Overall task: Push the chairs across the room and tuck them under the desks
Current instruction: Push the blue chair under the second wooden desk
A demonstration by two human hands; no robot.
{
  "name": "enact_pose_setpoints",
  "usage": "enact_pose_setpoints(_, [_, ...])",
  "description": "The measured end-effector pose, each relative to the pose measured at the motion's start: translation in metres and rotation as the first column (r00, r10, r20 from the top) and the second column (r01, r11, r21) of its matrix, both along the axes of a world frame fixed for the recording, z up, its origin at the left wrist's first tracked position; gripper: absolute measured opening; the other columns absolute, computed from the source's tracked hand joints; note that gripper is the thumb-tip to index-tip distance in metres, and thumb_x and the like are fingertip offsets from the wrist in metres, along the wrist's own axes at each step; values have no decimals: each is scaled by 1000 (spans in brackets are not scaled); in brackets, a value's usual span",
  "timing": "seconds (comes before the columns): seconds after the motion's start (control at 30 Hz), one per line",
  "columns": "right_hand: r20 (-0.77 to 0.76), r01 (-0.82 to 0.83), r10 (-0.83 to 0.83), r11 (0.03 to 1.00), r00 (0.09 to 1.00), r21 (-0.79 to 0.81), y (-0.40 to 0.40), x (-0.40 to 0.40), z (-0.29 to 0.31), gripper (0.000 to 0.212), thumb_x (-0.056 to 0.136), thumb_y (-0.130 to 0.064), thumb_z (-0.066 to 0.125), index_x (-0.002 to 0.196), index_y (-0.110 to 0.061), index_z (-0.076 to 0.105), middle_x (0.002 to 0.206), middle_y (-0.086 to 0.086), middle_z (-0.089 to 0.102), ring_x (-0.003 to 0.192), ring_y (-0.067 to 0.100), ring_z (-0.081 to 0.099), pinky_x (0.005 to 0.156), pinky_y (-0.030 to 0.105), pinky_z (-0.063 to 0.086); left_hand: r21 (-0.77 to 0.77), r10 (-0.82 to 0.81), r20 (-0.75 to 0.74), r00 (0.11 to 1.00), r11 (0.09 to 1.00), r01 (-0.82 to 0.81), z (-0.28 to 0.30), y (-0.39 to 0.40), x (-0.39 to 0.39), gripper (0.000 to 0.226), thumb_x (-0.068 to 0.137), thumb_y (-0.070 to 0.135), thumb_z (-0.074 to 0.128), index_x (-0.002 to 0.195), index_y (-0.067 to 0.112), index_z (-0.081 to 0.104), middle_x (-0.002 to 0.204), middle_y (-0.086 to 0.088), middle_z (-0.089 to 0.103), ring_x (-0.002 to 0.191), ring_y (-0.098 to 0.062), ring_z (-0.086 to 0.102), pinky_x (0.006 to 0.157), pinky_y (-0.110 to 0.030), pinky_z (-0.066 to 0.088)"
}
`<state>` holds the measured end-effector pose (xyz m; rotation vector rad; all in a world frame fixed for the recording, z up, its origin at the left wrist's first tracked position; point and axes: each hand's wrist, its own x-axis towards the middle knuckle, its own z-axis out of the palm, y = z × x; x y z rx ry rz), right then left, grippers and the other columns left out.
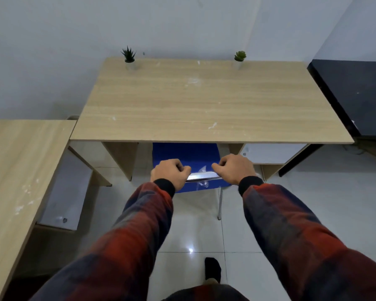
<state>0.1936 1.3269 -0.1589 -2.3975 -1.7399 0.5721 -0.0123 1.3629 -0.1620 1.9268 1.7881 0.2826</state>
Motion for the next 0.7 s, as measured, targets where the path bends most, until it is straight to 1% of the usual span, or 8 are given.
enact_pose_setpoints(0.1, [6,-3,3,1000,1000,3,10,17,1,37,83,-54,54,69,-24,70,67,-10,64,70,17,61,64,29,44,-5,34,25,999,999,-34,1,2,16,29,79,50,55,70,23,63,63,9,58,61,-14,52,63,-26,36])
enact_pose_setpoints(0.17, [12,-15,15,1000,1000,4,12,23,0,37,84,-55,53,71,-24,71,70,-10,65,71,17,61,64,29,42,-2,40,31,999,999,-40,0,2,22,30,80,50,55,69,23,61,62,10,57,59,-11,51,62,-25,35])
enact_pose_setpoints(0.3, [4,-54,54,998,999,19,15,30,-1,38,85,-58,52,72,-27,69,74,-10,67,73,16,62,66,29,44,13,23,22,999,1000,-23,4,1,27,35,82,57,55,73,24,63,66,13,59,63,-8,52,63,-25,35])
enact_pose_setpoints(0.4, [-14,-94,95,995,995,35,12,32,-2,40,85,-61,51,73,-28,70,74,-10,68,73,15,62,67,29,46,30,-3,-13,1000,1000,3,4,-4,26,38,82,63,54,77,27,64,69,16,56,69,-9,53,65,-27,37])
enact_pose_setpoints(0.47, [-28,-119,120,992,992,45,10,34,-2,40,84,-61,51,74,-27,71,74,-10,67,72,15,62,66,28,44,5,-1,-89,996,1000,1,5,-7,28,42,84,66,49,79,28,64,69,15,55,71,-12,53,67,-28,38])
enact_pose_setpoints(0.57, [-46,-133,136,989,990,66,8,35,0,40,84,-60,52,74,-27,71,71,-9,67,71,15,62,65,28,43,-21,44,-178,983,999,-48,8,-8,39,49,87,63,42,72,23,65,61,7,53,68,-21,55,64,-28,38])
enact_pose_setpoints(0.63, [-54,-129,133,989,990,75,6,38,-1,38,84,-58,52,72,-27,70,70,-9,67,71,15,61,66,28,44,4,78,-187,979,997,-78,8,-12,44,47,87,57,44,66,20,64,57,5,51,66,-25,55,61,-28,38])
enact_pose_setpoints(0.7, [-66,-117,123,990,990,78,2,42,-2,36,85,-55,52,70,-26,69,70,-8,67,71,16,62,68,29,46,45,97,-190,977,995,-90,8,-17,46,44,85,51,48,57,19,58,54,4,50,61,-25,54,59,-28,38])
